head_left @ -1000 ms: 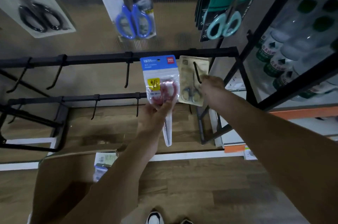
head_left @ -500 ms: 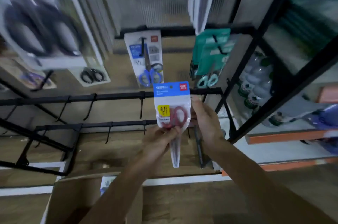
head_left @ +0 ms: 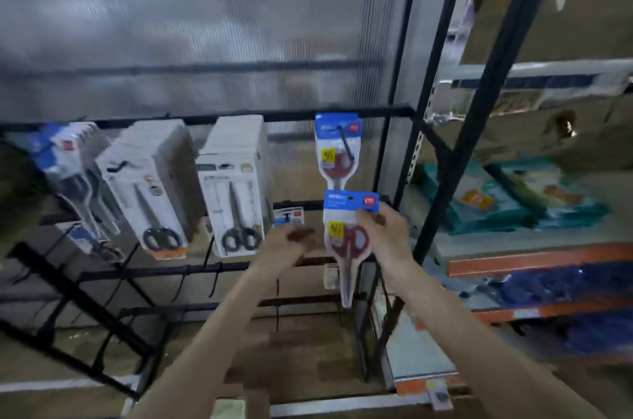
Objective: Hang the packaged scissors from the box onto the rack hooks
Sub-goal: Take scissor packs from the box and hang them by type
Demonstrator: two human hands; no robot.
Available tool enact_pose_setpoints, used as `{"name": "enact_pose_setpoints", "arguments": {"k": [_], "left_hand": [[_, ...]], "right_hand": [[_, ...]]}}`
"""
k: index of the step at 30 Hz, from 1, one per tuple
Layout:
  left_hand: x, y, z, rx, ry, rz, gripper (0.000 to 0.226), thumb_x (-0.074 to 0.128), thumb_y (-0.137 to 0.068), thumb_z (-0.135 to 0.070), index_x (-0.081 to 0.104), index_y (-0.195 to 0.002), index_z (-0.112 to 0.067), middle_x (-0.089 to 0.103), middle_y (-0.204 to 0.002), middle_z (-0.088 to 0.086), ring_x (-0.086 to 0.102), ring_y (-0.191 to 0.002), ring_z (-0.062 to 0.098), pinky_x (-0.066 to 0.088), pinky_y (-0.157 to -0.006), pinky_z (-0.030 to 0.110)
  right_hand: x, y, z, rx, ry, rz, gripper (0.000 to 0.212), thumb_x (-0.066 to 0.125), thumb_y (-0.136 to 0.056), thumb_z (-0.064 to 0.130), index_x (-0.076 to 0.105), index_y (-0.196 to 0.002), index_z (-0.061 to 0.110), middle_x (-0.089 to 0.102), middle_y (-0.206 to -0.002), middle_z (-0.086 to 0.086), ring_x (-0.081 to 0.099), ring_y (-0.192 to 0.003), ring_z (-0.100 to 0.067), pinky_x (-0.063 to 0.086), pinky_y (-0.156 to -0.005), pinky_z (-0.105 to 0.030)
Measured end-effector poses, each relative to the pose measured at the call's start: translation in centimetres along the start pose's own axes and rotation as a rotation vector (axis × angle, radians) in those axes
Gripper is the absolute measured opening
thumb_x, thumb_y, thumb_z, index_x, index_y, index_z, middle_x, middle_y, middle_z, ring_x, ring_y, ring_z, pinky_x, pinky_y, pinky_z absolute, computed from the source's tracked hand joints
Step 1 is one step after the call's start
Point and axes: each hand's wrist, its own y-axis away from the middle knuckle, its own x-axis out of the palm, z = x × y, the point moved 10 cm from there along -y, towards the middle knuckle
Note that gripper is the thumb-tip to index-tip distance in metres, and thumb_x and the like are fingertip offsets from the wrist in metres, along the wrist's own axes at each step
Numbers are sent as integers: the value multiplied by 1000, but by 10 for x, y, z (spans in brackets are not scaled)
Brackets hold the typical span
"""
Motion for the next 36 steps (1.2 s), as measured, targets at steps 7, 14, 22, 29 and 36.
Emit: {"name": "enact_pose_setpoints", "arguments": {"k": [7,14,22,29,36], "left_hand": [[-30,-1,-76,189,-570,-168,27,62,-92,-11,66,-119,-7,71,-116,14,65,-110,33,50,-87,35],[-29,10,-89,187,-739,-185,50,61,-95,-11,48,-143,-4,52,-143,19,49,-134,32,41,-110,39],[-24,13,-96,179,-750,-156,57,59,-95,-8,42,-150,-7,52,-147,14,50,-135,32,44,-110,42],[-17,27,-102,295,-934,-158,73,62,-90,-2,31,-154,-17,30,-159,5,28,-148,28,37,-116,45],[-20,54,-108,497,-1071,-147,75,65,-89,-4,33,-153,-26,18,-166,5,8,-156,30,19,-126,48]], "right_hand": [[-5,-21,67,-85,61,-26,13,61,-99,28,67,-89,25,74,-94,-7,73,-90,-26,57,-84,-45],[-4,-27,78,-126,98,-23,17,58,-100,30,67,-99,16,73,-95,-4,72,-86,-16,55,-71,-28],[-3,-45,54,-31,116,-99,12,58,-99,25,69,-99,18,73,-96,-5,70,-89,-20,57,-81,-38],[2,-73,61,8,244,-173,27,57,-100,32,73,-92,12,71,-85,-6,66,-76,-21,48,-60,-29],[13,-115,70,91,456,-182,36,57,-98,39,70,-99,5,71,-102,-15,68,-95,-34,53,-78,-38]]}}
